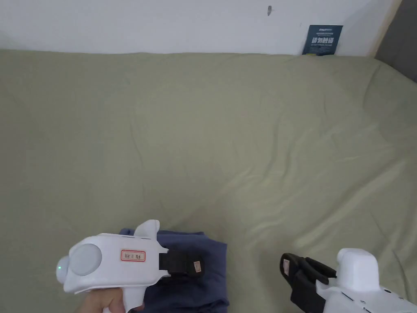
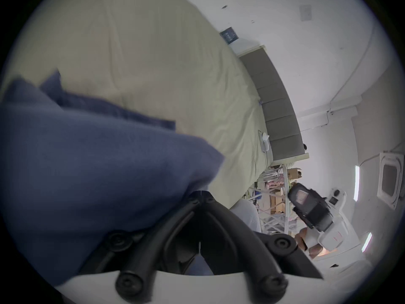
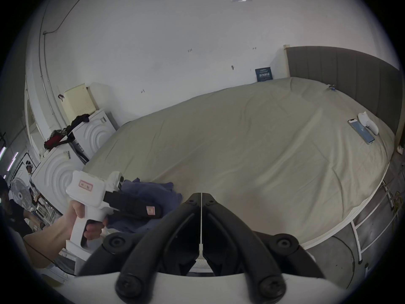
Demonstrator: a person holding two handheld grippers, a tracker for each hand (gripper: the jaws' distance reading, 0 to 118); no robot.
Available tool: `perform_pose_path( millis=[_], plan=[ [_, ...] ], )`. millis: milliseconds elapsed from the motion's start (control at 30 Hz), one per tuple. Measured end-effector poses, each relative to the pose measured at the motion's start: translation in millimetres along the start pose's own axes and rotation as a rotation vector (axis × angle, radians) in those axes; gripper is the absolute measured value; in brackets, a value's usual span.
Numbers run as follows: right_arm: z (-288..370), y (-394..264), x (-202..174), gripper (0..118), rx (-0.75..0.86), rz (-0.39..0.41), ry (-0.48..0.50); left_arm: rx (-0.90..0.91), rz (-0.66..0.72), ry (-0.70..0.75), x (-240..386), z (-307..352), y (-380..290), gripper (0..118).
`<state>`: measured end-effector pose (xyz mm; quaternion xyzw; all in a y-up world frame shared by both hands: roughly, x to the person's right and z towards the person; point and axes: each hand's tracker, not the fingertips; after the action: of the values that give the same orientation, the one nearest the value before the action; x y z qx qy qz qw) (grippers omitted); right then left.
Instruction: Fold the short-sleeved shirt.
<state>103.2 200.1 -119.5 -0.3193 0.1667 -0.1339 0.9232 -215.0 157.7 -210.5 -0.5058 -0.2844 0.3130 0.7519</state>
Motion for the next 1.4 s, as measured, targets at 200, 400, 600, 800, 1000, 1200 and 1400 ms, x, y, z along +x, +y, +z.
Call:
perform_pose_path(
  millis=[200, 400, 600, 800, 1000, 1200, 1400],
  plan=[
    [-99, 3, -11, 3, -0.215, -0.273, 0.44, 0.127, -0.066, 0.114, 6, 101, -1, 0],
    [-194, -49, 8, 3, -0.48, -0.486, 0.604, 0.098, -0.002, 0.289, -44, 126, 1, 0],
    [-192, -50, 29, 3, -0.468, -0.577, 0.661, 0.08, 0.059, 0.207, -74, 124, 5, 89],
    [-190, -49, 27, 3, -0.474, -0.601, 0.666, -0.022, 0.116, 0.033, -82, 72, 12, 118],
    [-189, -49, 26, 3, -0.474, -0.612, 0.673, -0.037, 0.113, -0.05, -73, 42, 12, 118],
    [-182, -41, 19, 3, -0.464, -0.54, 0.656, -0.025, 0.09, 0.021, -87, 60, 16, 26],
    [-160, -23, -2, 3, -0.436, -0.4, 0.599, -0.003, 0.061, 0.01, -103, 101, 27, 26]
  ],
)
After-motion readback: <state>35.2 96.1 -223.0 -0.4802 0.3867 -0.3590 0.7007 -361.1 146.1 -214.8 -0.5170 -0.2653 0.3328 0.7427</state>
